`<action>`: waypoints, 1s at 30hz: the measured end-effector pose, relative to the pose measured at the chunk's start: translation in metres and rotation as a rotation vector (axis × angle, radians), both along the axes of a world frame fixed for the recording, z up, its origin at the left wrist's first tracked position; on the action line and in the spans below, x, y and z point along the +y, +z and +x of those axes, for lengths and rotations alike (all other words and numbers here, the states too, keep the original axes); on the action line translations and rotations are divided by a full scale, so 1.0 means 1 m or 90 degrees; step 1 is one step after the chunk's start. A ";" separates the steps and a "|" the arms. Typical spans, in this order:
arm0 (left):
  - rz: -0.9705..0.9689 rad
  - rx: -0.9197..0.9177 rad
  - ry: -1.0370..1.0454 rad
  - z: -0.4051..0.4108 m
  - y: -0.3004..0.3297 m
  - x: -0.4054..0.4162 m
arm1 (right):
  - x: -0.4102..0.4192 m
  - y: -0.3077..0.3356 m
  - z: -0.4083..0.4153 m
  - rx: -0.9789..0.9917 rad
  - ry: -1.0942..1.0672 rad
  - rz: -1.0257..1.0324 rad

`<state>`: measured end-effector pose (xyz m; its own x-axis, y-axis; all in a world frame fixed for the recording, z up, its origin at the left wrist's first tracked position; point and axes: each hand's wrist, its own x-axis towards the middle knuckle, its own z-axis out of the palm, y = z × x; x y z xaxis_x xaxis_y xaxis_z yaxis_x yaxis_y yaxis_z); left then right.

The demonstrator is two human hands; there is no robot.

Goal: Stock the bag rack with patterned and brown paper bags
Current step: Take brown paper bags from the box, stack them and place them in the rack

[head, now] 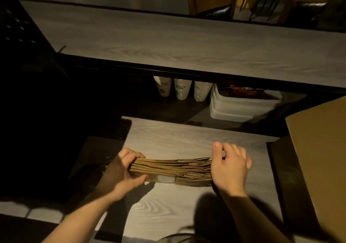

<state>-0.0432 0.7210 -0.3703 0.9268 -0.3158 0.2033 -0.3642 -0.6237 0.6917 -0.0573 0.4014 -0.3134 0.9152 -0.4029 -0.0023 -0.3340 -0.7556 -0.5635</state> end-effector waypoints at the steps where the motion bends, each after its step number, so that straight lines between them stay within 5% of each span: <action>1: -0.019 -0.010 -0.002 0.000 -0.003 -0.002 | 0.004 0.000 0.001 -0.009 -0.032 -0.001; 5: -0.151 -0.089 -0.041 -0.003 -0.014 -0.019 | 0.021 0.006 0.005 -0.034 0.067 0.216; 9: -0.176 -0.117 -0.025 -0.002 -0.029 -0.026 | 0.024 0.011 0.013 -0.126 0.181 0.257; 14: -0.182 -0.099 -0.023 -0.006 -0.032 -0.021 | -0.025 -0.007 0.010 -0.178 -0.158 0.387; 20: -0.150 0.024 -0.006 -0.017 -0.017 -0.034 | 0.010 -0.037 -0.002 -0.093 -0.249 0.635; 25: -0.163 0.026 0.031 -0.024 -0.018 -0.034 | 0.018 -0.040 0.003 -0.060 -0.317 0.665; 30: -0.222 0.090 0.072 -0.028 -0.024 -0.037 | 0.018 -0.036 -0.002 0.032 -0.133 0.601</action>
